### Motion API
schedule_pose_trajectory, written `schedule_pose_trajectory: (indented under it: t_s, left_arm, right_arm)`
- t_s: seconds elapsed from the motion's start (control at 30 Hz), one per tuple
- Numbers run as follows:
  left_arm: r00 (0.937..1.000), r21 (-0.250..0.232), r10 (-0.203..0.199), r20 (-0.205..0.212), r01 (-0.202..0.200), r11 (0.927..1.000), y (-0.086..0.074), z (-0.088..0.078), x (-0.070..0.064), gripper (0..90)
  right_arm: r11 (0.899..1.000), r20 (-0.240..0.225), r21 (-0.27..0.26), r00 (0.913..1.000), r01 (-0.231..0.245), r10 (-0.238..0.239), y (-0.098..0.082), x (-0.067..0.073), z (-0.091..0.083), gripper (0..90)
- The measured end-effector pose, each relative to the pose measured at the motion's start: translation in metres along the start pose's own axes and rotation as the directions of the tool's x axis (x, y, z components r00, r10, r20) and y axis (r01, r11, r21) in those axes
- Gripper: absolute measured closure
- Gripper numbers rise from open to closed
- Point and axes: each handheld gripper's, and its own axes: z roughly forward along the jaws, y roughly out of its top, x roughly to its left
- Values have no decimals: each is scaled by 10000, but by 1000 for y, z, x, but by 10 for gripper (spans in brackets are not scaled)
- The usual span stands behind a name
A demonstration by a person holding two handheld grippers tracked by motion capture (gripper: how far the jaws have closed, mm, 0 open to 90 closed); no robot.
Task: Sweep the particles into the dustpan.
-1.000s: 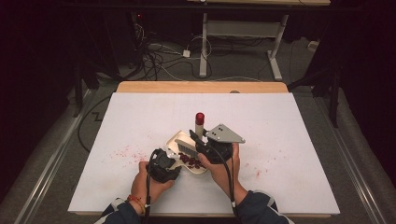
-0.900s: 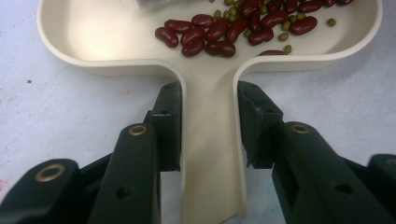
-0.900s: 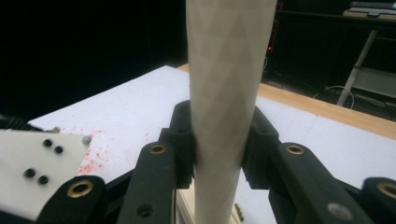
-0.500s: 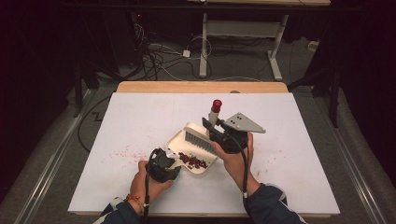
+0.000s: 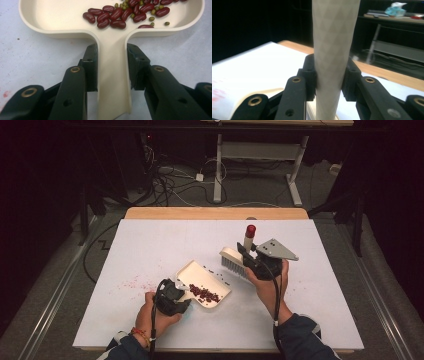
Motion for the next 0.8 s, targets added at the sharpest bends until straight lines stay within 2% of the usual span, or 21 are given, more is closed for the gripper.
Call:
schedule_pose_trajectory:
  t_s: [0.03,0.1,0.17,0.23,0.27,0.3,0.33,0.5,0.73,0.8]
  left_arm:
    - [10000,-15,-36,12,36,10000,-1,0,0,638]
    - [10000,22,53,2,-53,10000,-1,-1,0,638]
    - [10000,10,-9,1,9,10000,-2,-1,0,638]
    - [10000,9,13,-30,-13,10000,-2,-1,0,638]
    - [10000,-12,5,-25,-5,10000,-2,0,0,638]
    - [10000,-12,5,-25,-5,10000,-2,0,0,637]
    - [10000,-9,5,-9,-5,10000,-2,0,0,637]
    - [10000,-23,-42,-18,42,10000,-3,0,0,638]
    - [10000,16,2,-22,-2,10000,-1,-2,0,639]
    - [10000,16,39,-6,-39,10000,0,-4,1,639]
  right_arm:
    - [10000,0,0,10000,0,0,0,0,0,698]
    - [9987,-57,413,9995,305,-302,-7,6,7,698]
    - [9986,-96,383,9993,358,-355,-8,8,8,698]
    - [9966,-283,465,9974,683,-670,-7,18,7,698]
    - [9952,-586,523,9951,833,-802,-7,28,6,697]
    - [9952,-586,523,9951,833,-802,-7,28,6,697]
    - [9932,-716,565,9927,1016,-975,-8,38,6,696]
    - [9924,-995,531,9895,1107,-1050,-8,50,4,695]
    - [9946,-1593,480,9837,925,-838,-6,59,0,697]
    - [9966,-1841,431,9810,701,-610,-4,61,-1,697]
